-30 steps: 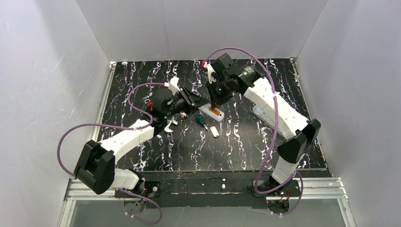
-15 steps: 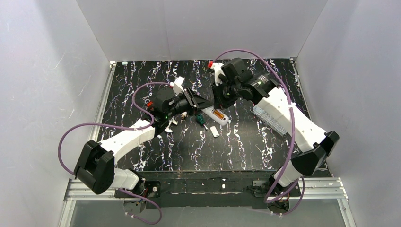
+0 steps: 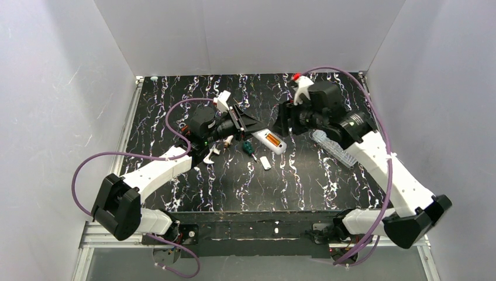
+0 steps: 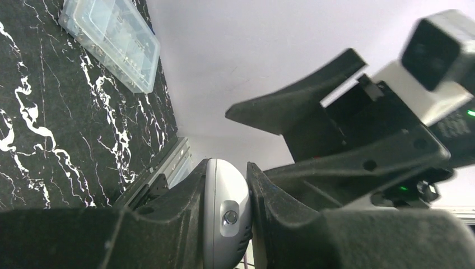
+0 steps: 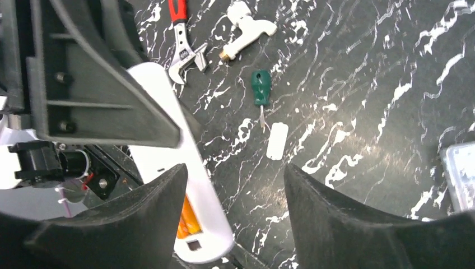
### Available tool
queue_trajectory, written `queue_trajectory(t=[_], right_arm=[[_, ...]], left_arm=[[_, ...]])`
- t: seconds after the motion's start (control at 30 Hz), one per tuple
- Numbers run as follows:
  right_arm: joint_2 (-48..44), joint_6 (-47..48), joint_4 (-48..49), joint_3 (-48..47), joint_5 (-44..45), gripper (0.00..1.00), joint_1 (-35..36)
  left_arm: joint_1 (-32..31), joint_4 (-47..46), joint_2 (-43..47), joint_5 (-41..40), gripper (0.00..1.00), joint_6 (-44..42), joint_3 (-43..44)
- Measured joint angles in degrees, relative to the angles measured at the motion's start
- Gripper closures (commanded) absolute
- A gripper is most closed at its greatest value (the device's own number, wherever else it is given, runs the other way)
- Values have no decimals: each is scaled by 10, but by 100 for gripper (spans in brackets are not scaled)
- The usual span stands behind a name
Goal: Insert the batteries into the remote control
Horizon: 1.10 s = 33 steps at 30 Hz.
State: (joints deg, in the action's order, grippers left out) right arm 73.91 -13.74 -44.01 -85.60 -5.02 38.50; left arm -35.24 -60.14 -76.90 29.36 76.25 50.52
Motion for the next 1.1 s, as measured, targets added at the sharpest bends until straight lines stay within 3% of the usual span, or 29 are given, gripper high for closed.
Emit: queue_trajectory(t=[0.2,0.47,0.9,1.1], right_arm=[[-99,-113,113,144,-98,21,-89],[-163,-246,257,258,-189,21,-97],[-169,-319,324,293,-207,43,-100],[-168,-325,325,293,-209,45,-102]], left_arm=[[0,-9,-1,3,100,4,3],[0,-19,-9,4,100,9,10],[0,-26,-14,6,100,10,10],[0,-26,-14,8,100,12,10]])
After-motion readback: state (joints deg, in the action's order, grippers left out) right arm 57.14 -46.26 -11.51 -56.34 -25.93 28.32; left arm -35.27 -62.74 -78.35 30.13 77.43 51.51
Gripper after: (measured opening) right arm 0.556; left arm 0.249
